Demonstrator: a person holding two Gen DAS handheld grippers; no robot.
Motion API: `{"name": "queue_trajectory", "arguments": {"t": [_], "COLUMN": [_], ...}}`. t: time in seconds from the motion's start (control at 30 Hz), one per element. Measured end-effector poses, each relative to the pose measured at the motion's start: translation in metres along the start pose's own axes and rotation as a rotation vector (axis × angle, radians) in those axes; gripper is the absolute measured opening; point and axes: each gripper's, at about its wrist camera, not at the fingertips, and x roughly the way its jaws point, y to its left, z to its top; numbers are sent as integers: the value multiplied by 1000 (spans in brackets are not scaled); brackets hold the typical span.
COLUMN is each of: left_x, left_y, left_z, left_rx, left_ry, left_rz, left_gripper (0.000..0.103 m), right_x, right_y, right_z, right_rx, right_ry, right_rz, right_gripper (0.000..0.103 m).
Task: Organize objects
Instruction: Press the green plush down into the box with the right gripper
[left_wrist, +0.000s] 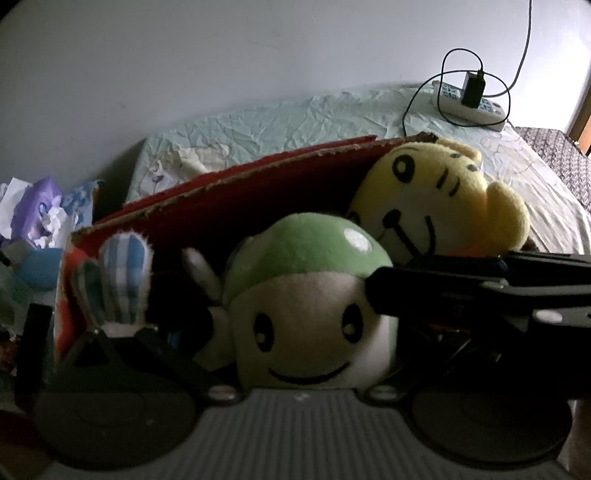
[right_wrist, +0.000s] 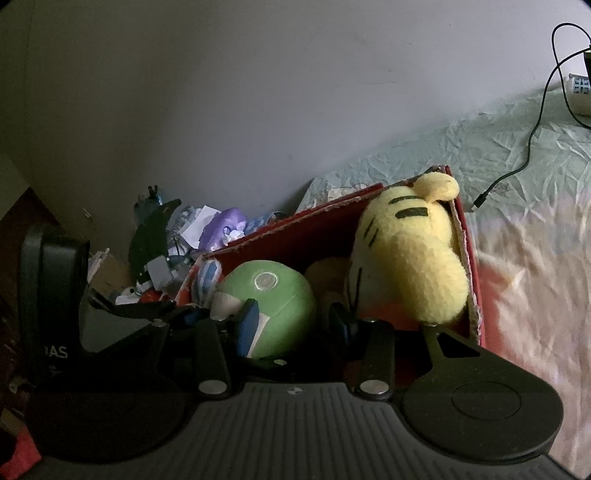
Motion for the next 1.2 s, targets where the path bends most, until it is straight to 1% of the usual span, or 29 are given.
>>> {"name": "queue_trajectory", "arguments": {"t": [0.2, 0.5, 0.6, 0.7, 0.8, 1.2], "left_x": [2, 6, 7, 10, 11, 10], "left_y": [-2, -3, -2, 0, 2, 0], "left_z": [1, 5, 7, 8, 8, 8], "left_rx": [4, 58, 78, 96, 87, 80], "left_ry": [10, 52, 65, 59, 66, 64], "left_rz": [7, 23, 20, 8, -2, 6], "left_gripper": [103, 103, 103, 103, 103, 103], "right_x": [0, 1, 1, 1, 1, 1], "right_y": [0, 0, -1, 0, 0, -2], "right_z": [0, 0, 0, -2, -2, -1], "right_rx": [-1, 3, 9, 1, 7, 1], "right_ry": [0, 7, 11, 5, -2, -2], "right_rz": [-11, -18, -22, -28, -32, -32], "right_gripper": [45, 45, 45, 44, 44, 44]}}
